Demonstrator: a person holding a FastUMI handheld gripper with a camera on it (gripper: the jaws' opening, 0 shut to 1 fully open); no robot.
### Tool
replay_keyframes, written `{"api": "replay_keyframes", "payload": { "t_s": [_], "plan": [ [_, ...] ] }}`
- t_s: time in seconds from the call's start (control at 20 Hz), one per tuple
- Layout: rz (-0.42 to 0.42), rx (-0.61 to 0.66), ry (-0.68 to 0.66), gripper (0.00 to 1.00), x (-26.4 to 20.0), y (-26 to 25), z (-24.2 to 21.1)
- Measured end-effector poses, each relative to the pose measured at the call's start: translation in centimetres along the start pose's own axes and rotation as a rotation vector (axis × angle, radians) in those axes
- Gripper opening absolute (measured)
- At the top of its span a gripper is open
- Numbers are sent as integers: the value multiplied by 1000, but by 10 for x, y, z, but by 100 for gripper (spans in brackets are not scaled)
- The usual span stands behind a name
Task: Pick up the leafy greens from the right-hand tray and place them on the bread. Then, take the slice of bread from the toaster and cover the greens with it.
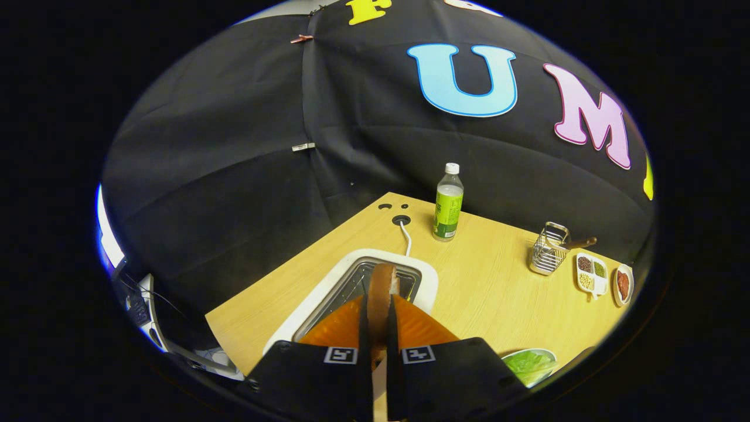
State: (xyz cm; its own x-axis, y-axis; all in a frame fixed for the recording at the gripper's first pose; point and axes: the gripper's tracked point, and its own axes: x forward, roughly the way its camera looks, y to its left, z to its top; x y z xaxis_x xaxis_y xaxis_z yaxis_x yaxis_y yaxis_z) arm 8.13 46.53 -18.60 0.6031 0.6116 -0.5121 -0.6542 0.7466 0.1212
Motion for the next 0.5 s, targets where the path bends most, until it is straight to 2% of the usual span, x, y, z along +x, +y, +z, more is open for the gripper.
{"api": "replay_keyframes", "payload": {
  "t_s": [0.5],
  "plan": [
    [-10,125,-79,11,-52,-28,48]
  ]
}}
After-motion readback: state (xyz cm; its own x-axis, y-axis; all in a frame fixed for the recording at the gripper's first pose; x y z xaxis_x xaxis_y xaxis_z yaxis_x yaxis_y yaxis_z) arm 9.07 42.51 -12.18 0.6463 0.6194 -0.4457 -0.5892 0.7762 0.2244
